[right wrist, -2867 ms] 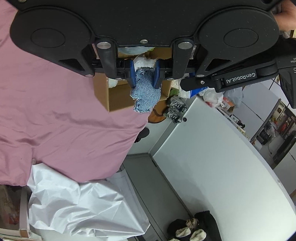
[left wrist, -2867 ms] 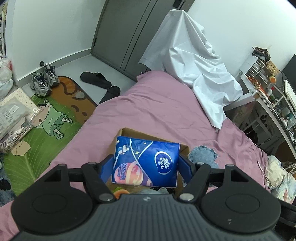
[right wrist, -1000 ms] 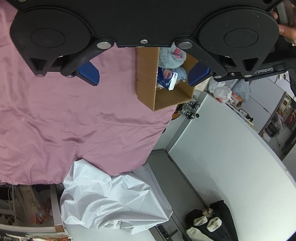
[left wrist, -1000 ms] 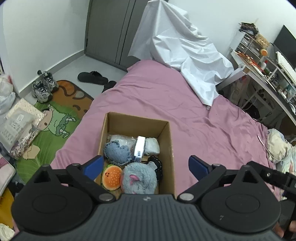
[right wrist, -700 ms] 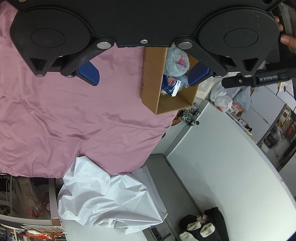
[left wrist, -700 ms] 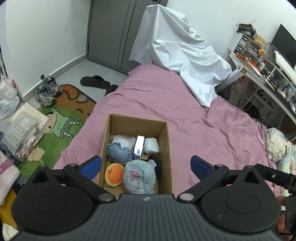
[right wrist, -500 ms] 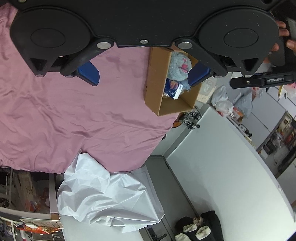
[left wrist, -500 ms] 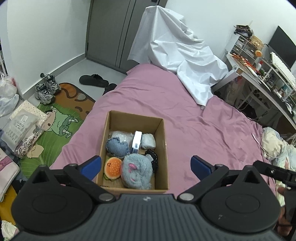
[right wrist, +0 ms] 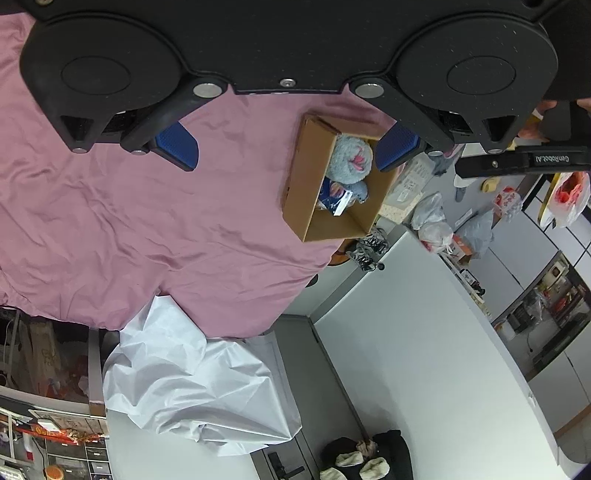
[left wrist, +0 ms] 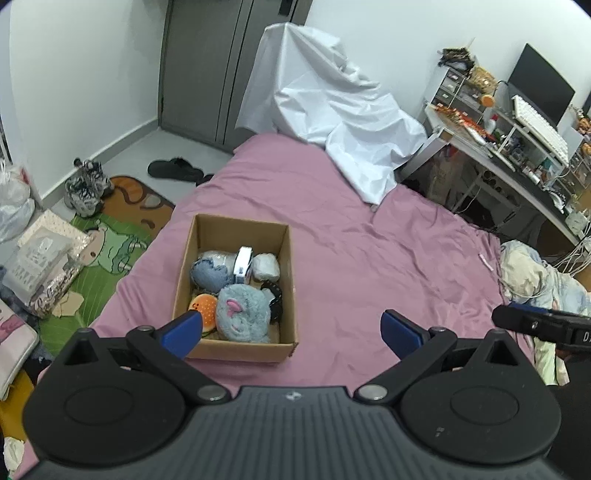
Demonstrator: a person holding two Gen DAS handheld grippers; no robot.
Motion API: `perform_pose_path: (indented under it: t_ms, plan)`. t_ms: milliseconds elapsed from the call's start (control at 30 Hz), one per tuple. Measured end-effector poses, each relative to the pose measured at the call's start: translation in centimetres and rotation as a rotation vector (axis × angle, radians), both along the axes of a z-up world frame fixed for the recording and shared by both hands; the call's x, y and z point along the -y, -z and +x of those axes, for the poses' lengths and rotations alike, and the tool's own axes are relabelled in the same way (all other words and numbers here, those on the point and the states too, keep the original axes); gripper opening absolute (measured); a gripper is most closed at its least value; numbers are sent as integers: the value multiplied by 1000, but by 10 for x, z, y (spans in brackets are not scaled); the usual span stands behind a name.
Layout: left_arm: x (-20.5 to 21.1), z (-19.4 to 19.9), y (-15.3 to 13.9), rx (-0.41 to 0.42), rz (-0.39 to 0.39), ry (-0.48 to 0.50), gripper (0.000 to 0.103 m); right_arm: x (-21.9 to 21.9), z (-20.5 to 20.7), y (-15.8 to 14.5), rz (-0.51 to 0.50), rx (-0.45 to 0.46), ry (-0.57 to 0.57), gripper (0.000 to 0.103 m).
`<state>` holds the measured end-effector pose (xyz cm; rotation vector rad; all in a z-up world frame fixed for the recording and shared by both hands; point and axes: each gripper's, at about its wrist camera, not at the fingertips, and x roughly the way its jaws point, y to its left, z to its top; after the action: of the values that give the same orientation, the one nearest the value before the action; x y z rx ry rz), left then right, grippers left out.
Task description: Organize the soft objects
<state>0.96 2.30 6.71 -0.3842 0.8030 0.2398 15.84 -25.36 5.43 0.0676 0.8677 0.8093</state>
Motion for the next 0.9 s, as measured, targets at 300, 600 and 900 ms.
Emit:
perform_pose_path:
  t_ms: [300, 600, 900]
  plan:
    - [36, -9, -9, -13, 2, 39, 102, 21, -13, -7, 11, -38, 14, 103]
    - [50, -17, -10, -21, 20, 19, 102, 32, -28, -18, 27, -97, 27, 103]
    - [65, -16, -9, -21, 33, 40, 102, 35, -39, -20, -28, -61, 58, 103]
